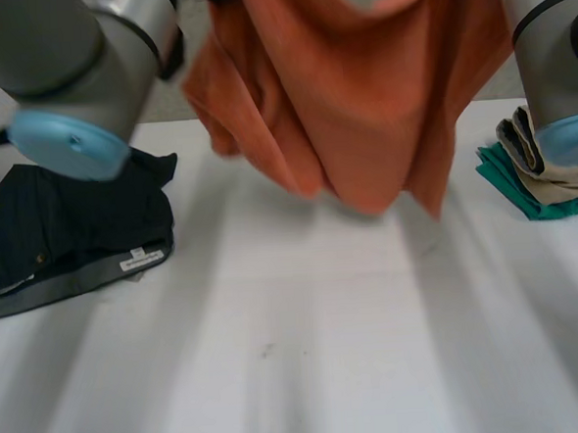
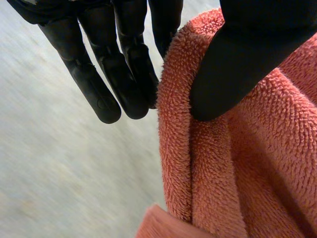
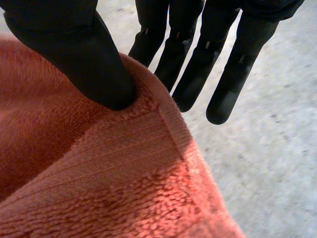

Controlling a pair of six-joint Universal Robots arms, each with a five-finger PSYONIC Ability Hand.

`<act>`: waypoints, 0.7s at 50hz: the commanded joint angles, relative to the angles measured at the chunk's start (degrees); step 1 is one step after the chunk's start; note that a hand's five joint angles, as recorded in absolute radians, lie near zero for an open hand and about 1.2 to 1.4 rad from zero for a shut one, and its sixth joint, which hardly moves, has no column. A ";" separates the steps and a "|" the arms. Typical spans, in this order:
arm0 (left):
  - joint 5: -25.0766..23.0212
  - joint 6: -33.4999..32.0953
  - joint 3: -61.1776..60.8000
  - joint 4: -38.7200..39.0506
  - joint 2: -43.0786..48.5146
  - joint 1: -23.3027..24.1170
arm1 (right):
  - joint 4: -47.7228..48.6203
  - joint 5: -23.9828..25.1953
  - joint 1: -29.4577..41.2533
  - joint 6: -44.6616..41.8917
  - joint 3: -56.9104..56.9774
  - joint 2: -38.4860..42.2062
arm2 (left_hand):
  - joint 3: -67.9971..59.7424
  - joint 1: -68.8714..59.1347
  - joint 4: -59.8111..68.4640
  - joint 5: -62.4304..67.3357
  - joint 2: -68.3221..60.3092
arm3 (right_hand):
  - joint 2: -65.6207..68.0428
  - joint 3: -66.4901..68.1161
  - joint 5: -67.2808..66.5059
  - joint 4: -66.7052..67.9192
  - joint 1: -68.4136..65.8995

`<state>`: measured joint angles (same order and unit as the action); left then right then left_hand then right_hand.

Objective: Fold the laundry.

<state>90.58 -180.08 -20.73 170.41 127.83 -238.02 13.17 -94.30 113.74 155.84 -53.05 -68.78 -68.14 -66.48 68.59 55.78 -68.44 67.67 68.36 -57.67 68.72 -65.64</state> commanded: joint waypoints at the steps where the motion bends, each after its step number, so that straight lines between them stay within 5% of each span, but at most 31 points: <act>1: 5.49 -4.22 -8.25 2.82 -7.14 -1.48 | 5.81 0.79 -1.85 2.71 -5.21 -1.71 | -11.86 -13.52 11.41 14.22 -11.56 | 12.33 11.64 -12.33 11.28 -14.36; 9: -2.15 -8.09 -32.33 6.78 -11.90 -0.34 | 3.00 4.83 -1.68 2.01 -15.31 -3.12 | -11.86 -13.52 11.41 14.22 -11.56 | 12.33 11.64 -12.33 11.28 -14.36; 17: 2.14 -9.50 -52.55 12.84 -11.28 1.33 | -0.25 4.74 -2.82 -4.40 -25.25 0.13 | -11.86 -13.52 11.41 14.22 -11.56 | 12.33 11.64 -12.33 11.28 -14.36; 21: 3.29 -9.76 -58.98 13.90 -8.65 2.65 | -0.08 4.74 -4.05 -6.95 -28.77 2.41 | 2.19 0.54 -2.65 0.16 2.50 | 12.33 11.64 -12.33 11.28 -14.36; 24: 2.68 -10.73 -60.13 13.20 -6.19 3.70 | 0.45 4.74 -4.58 -8.18 -30.09 3.82 | 27.94 26.29 -28.40 -25.59 28.25 | 12.33 11.64 -12.33 11.28 -14.36; 35: -2.33 -14.24 -53.89 10.65 -7.68 -3.67 | 1.07 4.74 -5.46 -7.57 -30.44 3.56 | 48.17 46.52 -48.63 -45.81 48.48 | 12.33 11.64 -12.33 11.28 -14.36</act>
<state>91.04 -191.97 -78.96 181.76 121.85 -236.50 14.19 -89.63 108.41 147.62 -83.82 -64.32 -20.63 -20.70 20.05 9.58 -20.65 67.67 68.36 -57.91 68.72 -65.64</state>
